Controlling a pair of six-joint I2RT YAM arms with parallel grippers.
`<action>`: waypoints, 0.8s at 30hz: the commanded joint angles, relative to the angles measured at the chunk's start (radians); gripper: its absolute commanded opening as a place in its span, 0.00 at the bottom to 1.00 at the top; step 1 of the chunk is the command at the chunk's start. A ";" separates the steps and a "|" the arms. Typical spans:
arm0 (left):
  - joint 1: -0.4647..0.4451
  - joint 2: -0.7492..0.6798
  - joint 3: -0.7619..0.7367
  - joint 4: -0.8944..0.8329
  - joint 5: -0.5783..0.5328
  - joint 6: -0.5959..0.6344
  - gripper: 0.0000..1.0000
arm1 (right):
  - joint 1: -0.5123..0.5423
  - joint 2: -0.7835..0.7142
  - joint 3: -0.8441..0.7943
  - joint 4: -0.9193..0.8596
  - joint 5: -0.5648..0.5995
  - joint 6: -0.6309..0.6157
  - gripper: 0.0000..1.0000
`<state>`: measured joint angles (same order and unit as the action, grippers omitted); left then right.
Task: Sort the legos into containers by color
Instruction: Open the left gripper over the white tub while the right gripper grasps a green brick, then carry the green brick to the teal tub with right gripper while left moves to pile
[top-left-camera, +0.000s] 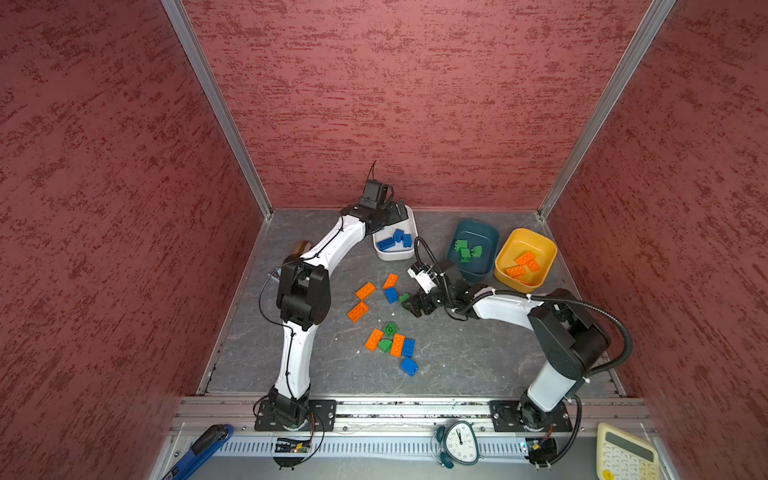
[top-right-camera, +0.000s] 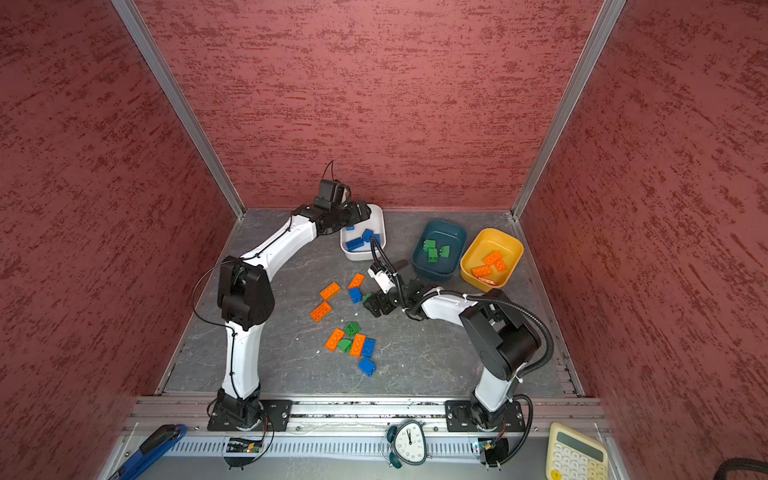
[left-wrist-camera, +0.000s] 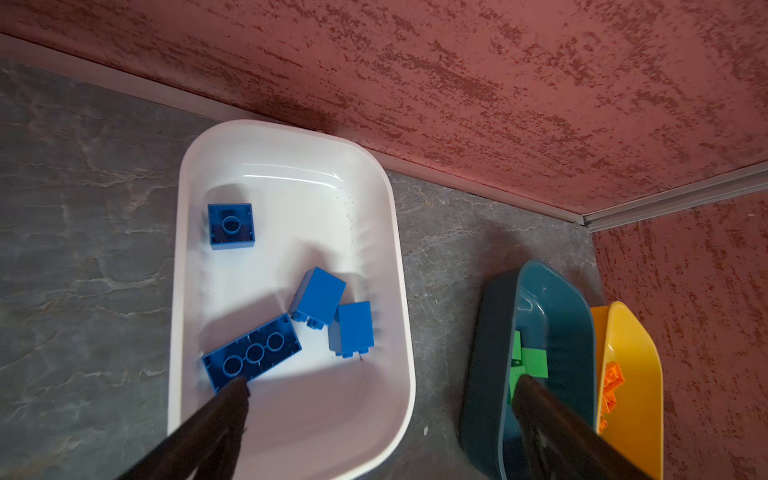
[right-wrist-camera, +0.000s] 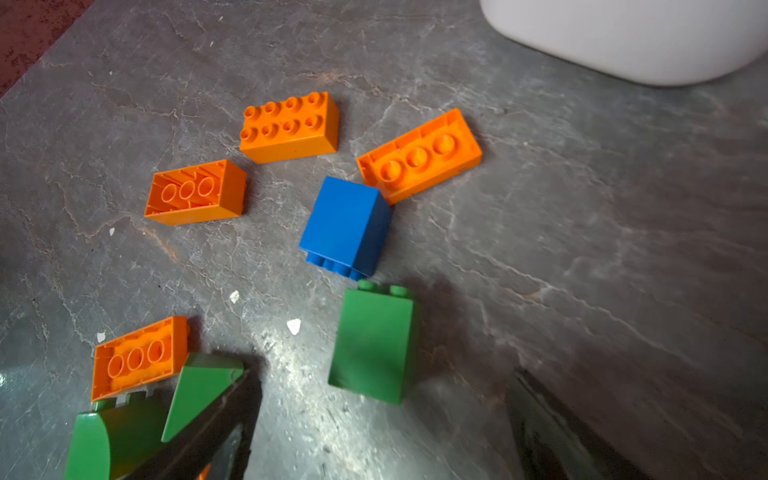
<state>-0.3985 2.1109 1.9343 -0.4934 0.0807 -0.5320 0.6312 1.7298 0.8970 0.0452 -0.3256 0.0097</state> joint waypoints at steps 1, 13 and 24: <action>-0.003 -0.090 -0.101 0.075 -0.008 -0.022 0.99 | 0.033 0.029 0.045 0.017 0.040 -0.018 0.93; -0.003 -0.352 -0.441 0.104 -0.089 -0.028 0.99 | 0.084 0.128 0.111 0.022 0.143 -0.005 0.76; 0.015 -0.430 -0.562 0.089 -0.117 -0.060 0.99 | 0.086 0.146 0.121 0.005 0.194 0.007 0.61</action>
<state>-0.3897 1.7126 1.3800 -0.4042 -0.0235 -0.5770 0.7116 1.8610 0.9920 0.0544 -0.1566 0.0273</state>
